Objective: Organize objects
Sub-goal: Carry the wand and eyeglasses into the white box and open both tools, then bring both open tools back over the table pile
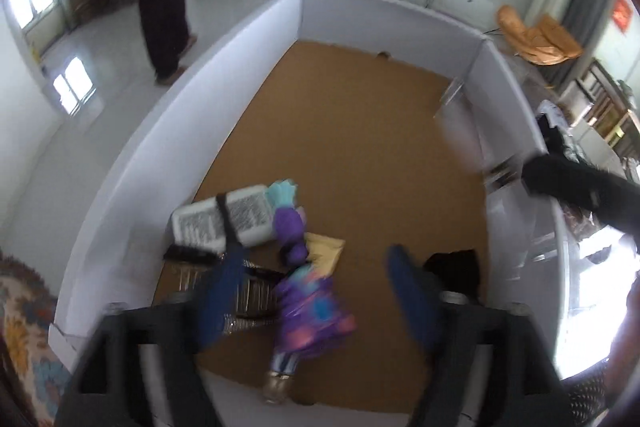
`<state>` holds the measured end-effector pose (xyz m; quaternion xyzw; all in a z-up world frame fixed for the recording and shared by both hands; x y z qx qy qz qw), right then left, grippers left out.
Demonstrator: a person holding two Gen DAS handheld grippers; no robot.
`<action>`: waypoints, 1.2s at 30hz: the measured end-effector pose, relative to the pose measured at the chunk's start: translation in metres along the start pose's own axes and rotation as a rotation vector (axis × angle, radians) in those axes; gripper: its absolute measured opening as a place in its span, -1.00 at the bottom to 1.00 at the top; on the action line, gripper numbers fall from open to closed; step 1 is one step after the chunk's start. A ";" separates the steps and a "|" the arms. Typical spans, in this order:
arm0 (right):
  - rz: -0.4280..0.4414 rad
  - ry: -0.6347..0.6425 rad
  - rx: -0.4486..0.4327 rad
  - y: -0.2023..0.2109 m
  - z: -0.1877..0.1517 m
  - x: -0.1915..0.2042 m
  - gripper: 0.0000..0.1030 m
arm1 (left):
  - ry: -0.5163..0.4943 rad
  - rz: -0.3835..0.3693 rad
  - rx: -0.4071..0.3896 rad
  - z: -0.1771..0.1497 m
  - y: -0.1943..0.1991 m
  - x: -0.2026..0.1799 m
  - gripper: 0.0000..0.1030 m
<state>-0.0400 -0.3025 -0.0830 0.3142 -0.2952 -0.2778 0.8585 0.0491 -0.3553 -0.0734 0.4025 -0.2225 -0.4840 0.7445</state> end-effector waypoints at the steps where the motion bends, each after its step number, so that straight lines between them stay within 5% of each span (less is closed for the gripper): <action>1: 0.002 -0.003 0.021 -0.007 -0.005 0.001 0.47 | 0.007 0.001 -0.009 0.000 0.001 0.001 0.72; 6: -0.024 0.012 -0.027 0.007 -0.026 -0.014 0.50 | 0.022 0.019 -0.071 0.007 0.007 -0.003 0.73; 10: -0.084 -0.024 -0.142 0.036 -0.023 -0.056 0.75 | 0.038 -0.045 -0.156 0.024 0.024 -0.035 0.73; 14: -0.292 -0.042 -0.273 0.081 -0.052 -0.135 0.86 | -0.031 -0.160 -0.230 0.033 0.048 -0.096 0.73; 18: -0.492 -0.130 -0.233 0.105 -0.109 -0.227 0.86 | -0.178 -0.288 -0.264 0.020 0.073 -0.179 0.73; 25: -0.729 -0.238 -0.205 0.156 -0.186 -0.326 0.86 | -0.354 -0.458 -0.161 -0.041 0.067 -0.297 0.76; 36: -0.757 -0.355 -0.199 0.175 -0.196 -0.347 0.86 | -0.370 -0.339 -0.115 -0.059 -0.029 -0.342 0.76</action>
Point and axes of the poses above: each gripper's, at about its wrist camera, not at the fingertips, and y roughly against the way its jaws point, x to its left, z to its top, the point moved 10 cm from there along -y, roughly the way its jaws point, and after that the axes turned 7 degrees about -x, right-handed, at the moved point
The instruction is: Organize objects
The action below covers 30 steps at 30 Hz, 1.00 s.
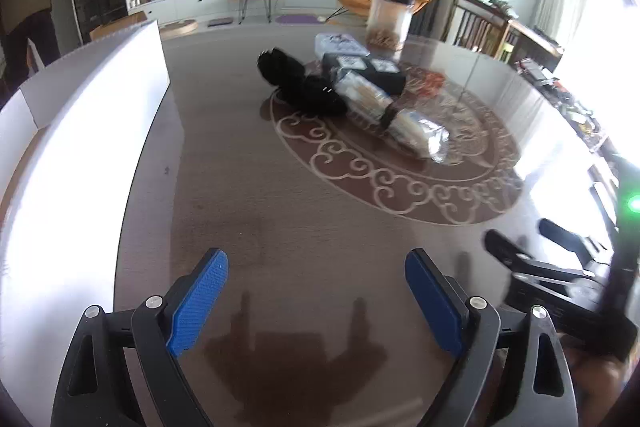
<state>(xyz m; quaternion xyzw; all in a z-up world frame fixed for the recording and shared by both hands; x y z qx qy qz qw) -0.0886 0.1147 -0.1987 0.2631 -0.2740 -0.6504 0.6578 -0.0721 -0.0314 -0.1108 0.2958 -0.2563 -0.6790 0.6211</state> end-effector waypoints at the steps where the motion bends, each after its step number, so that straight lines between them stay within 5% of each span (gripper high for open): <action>1: -0.002 -0.001 0.000 0.003 -0.002 0.003 0.86 | 0.005 0.004 0.013 -0.002 -0.009 0.001 0.76; 15: -0.003 0.005 0.046 -0.003 -0.009 0.005 0.96 | -0.053 0.072 0.031 -0.005 -0.049 0.007 0.79; 21: -0.012 0.025 0.059 -0.004 -0.011 0.007 1.00 | -0.065 0.059 0.048 -0.005 -0.054 0.004 1.00; 30: -0.013 0.025 0.059 -0.004 -0.010 0.007 1.00 | -0.066 0.057 0.052 -0.004 -0.055 0.003 1.00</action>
Point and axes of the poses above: each gripper's, at about its wrist camera, not at the fingertips, and y roughly against the way its jaws point, x to its left, z to its top, the point moved 10 cm from there along -y, roughly the way its jaws point, and after that the axes turned 7 degrees about -x, right-handed, at the moved point
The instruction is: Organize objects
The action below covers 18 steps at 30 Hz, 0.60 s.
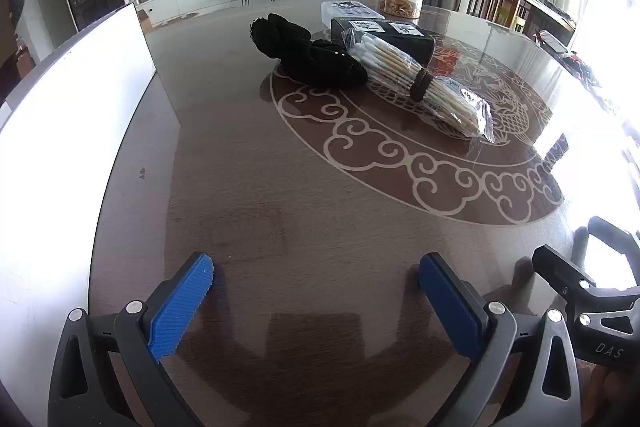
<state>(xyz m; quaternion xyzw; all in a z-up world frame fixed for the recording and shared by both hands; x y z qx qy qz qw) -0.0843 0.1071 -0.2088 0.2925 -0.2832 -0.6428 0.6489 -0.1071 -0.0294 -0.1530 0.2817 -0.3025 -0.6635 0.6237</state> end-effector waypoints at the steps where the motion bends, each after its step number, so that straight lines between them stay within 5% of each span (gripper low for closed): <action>1: 0.000 0.000 0.000 0.000 0.000 0.000 1.00 | -0.002 -0.001 0.002 0.000 0.000 0.000 1.00; 18: 0.000 0.000 0.000 0.000 0.000 0.000 1.00 | -0.015 -0.012 0.003 0.016 -0.017 0.016 1.00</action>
Point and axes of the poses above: each gripper's, at about its wrist camera, not at the fingertips, and y roughly against the way its jaws point, x to its left, z to its top, the point moved 10 cm from there along -y, roughly the way its jaws point, and after that the axes turned 7 degrees about -x, right-handed, at the moved point
